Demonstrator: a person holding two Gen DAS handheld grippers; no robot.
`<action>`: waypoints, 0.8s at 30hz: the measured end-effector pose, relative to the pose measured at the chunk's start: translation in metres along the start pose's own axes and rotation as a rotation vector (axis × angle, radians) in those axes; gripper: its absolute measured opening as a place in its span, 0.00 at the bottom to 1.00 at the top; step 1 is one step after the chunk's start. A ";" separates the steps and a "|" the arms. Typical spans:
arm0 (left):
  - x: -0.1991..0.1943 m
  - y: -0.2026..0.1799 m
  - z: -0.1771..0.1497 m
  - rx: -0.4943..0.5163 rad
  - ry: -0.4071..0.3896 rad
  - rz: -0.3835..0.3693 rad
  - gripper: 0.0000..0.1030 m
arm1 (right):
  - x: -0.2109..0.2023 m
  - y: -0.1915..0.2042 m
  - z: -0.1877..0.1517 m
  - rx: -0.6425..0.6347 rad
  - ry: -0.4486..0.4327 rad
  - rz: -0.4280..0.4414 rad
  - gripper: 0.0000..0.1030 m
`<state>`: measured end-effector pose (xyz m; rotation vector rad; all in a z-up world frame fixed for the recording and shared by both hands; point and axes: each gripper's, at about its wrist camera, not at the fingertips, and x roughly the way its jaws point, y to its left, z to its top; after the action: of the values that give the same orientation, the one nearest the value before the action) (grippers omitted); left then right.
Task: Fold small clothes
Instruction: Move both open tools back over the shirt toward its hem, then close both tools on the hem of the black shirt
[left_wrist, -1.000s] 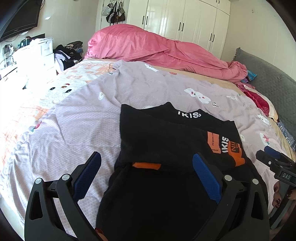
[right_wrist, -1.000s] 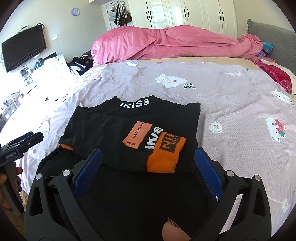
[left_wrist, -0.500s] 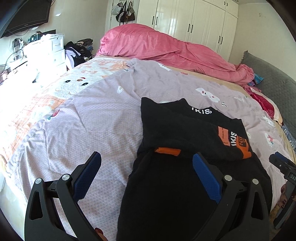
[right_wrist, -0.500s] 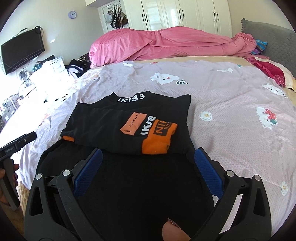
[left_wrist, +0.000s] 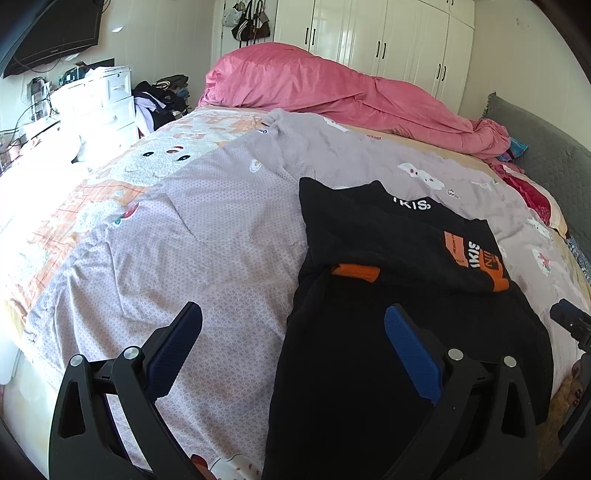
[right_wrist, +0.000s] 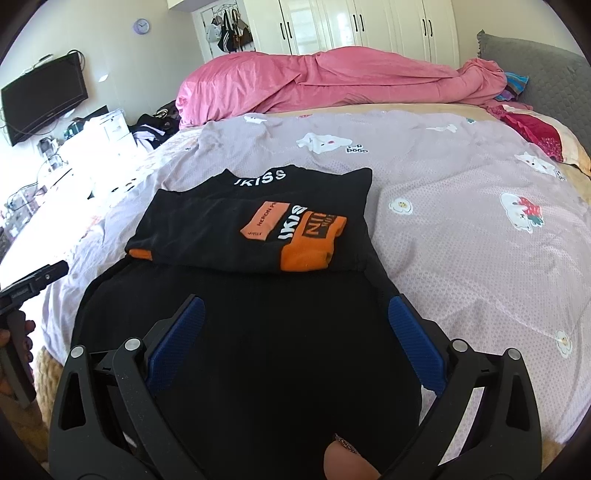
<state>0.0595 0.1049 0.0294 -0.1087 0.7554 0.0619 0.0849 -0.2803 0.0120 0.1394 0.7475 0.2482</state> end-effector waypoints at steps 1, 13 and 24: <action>0.000 0.001 -0.001 0.004 0.002 -0.001 0.96 | -0.001 0.000 -0.001 -0.002 0.002 0.001 0.91; 0.000 0.014 -0.032 -0.008 0.062 -0.034 0.96 | -0.016 0.000 -0.027 -0.008 0.066 -0.010 0.91; 0.005 0.026 -0.060 -0.014 0.122 -0.069 0.96 | -0.030 -0.022 -0.054 0.061 0.117 -0.030 0.91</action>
<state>0.0198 0.1232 -0.0191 -0.1530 0.8726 -0.0048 0.0309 -0.3075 -0.0120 0.1728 0.8735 0.2058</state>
